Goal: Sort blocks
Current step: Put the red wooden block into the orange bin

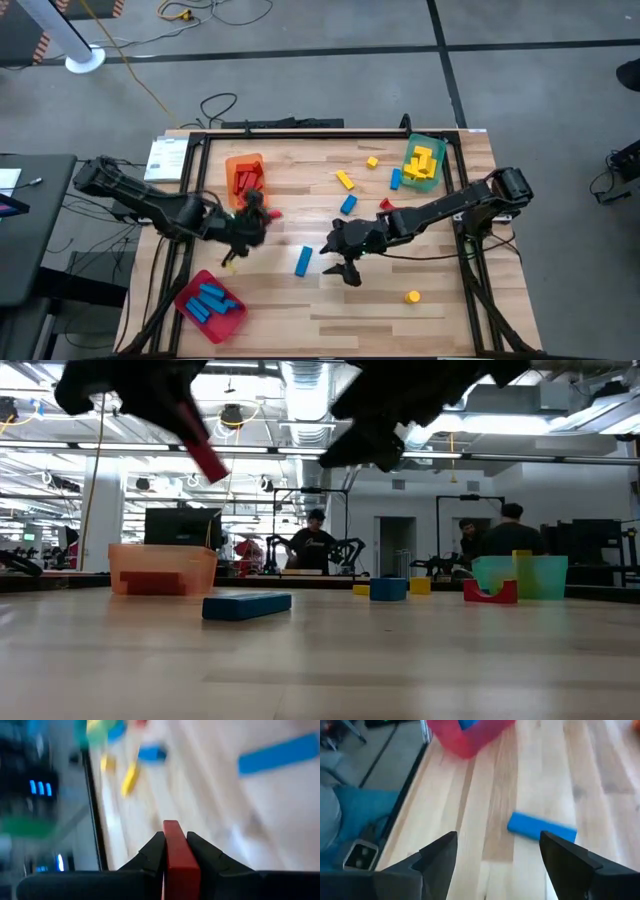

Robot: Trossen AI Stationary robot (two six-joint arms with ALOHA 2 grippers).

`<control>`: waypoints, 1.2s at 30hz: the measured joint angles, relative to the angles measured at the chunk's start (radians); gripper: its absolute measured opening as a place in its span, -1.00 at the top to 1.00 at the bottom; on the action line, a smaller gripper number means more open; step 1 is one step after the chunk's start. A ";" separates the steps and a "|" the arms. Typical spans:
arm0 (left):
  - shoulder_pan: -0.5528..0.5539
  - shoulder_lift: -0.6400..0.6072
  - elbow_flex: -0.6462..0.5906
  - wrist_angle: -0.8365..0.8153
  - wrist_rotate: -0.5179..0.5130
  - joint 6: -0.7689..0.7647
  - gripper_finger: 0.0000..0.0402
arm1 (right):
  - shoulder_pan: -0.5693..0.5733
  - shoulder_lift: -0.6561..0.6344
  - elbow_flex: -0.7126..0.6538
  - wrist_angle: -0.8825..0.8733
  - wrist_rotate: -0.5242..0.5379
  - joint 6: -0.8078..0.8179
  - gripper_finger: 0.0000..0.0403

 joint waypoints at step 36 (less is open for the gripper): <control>0.671 -0.060 -0.290 0.077 -0.021 -0.078 0.64 | 0.225 -0.022 0.000 -0.287 0.120 0.177 -0.45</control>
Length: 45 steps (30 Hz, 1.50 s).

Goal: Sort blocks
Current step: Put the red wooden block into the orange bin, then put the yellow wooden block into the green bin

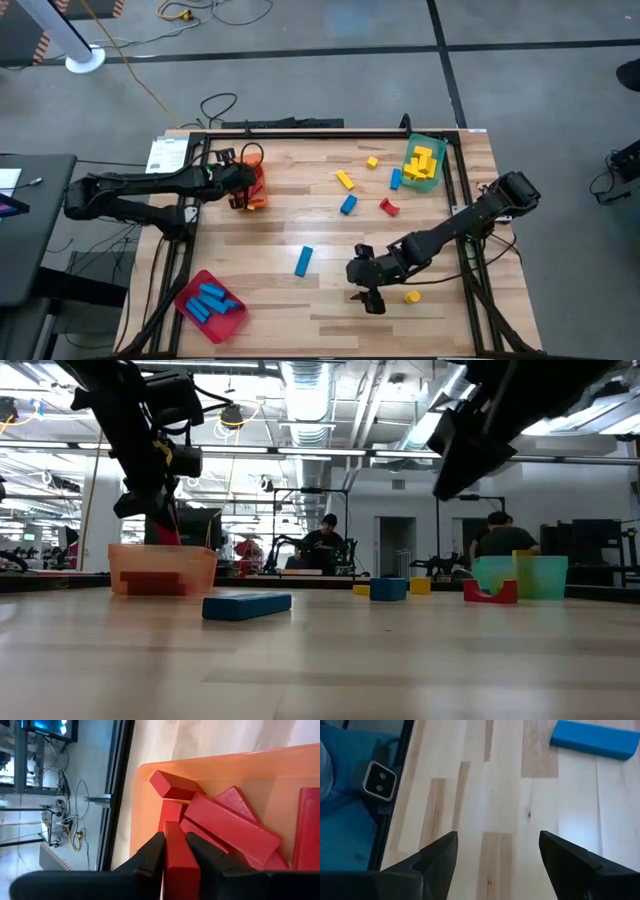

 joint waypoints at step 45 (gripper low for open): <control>-0.289 -0.001 0.126 0.154 0.084 -0.036 -0.02 | 0.401 -0.108 -0.002 -0.589 0.181 0.862 -0.45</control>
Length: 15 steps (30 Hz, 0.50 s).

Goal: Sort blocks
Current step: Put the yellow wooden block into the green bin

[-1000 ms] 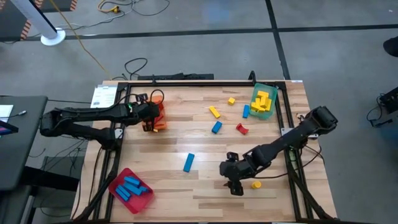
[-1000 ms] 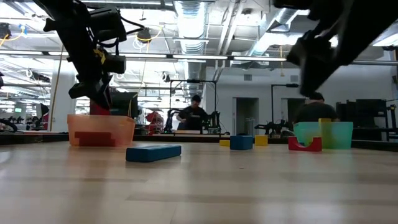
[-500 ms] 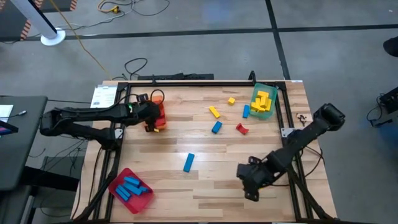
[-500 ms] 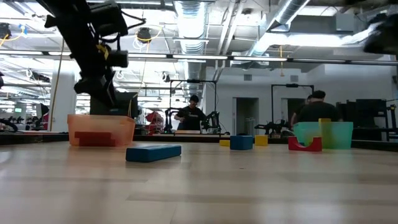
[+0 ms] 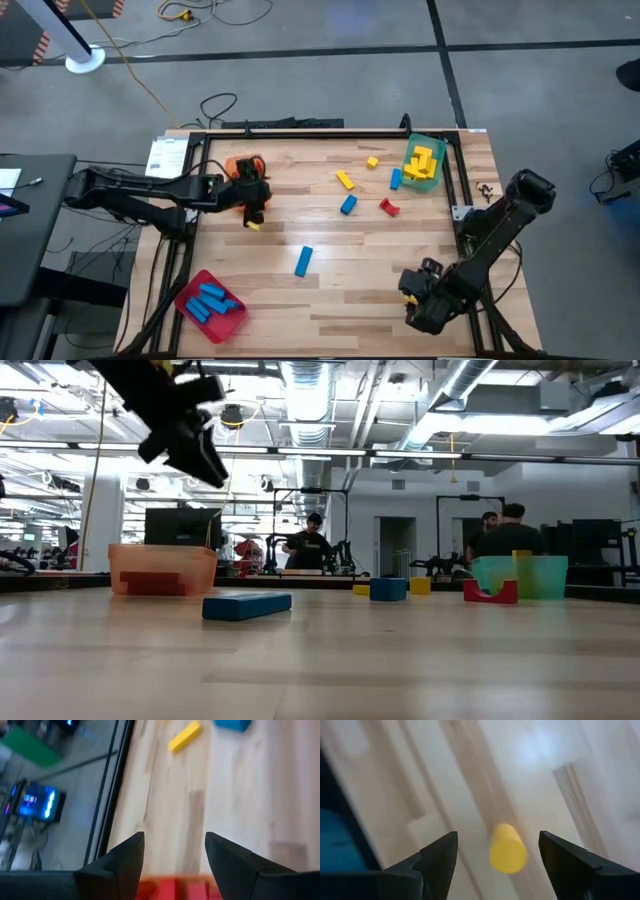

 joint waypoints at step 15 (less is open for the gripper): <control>-0.163 0.000 0.002 0.063 -0.016 0.000 -0.02 | 0.027 0.105 -0.003 -0.037 -0.005 0.054 -0.44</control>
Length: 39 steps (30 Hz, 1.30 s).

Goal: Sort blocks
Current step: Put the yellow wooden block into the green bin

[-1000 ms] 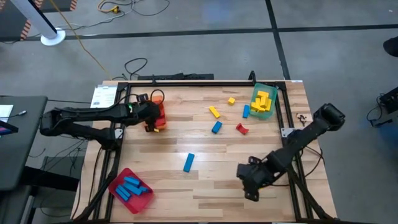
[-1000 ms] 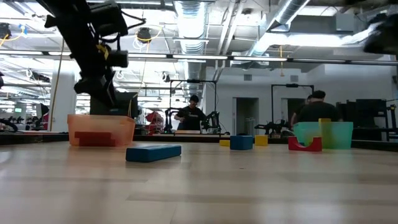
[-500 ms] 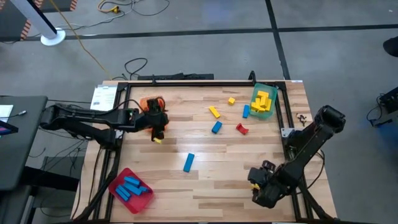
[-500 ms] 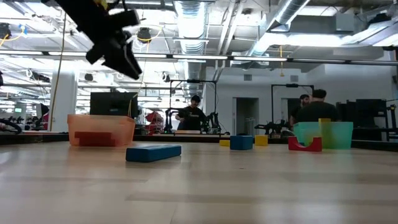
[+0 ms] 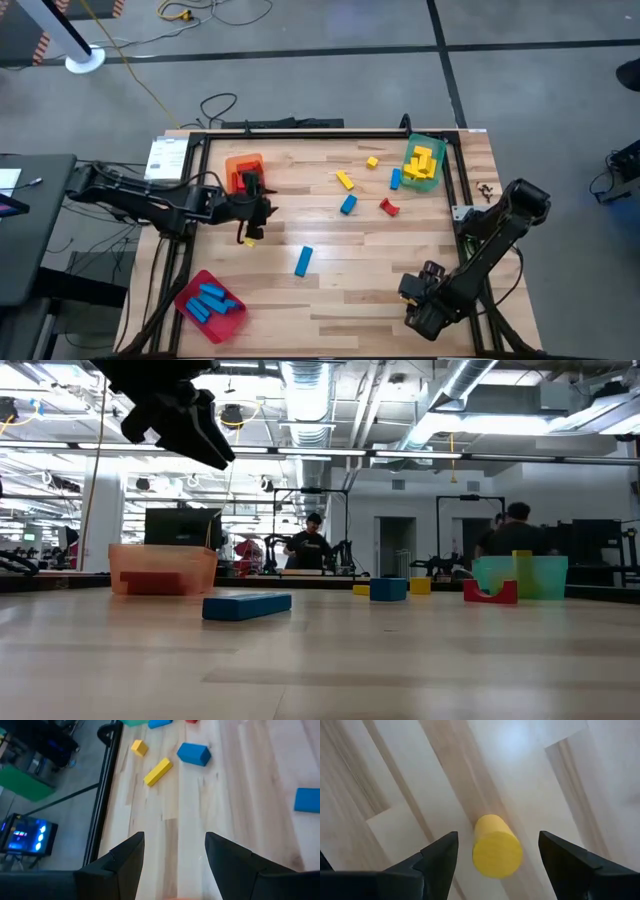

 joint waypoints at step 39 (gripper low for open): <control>-0.252 0.000 0.000 0.072 -0.075 0.041 -0.01 | -0.080 -0.012 0.001 0.203 0.269 -0.194 0.32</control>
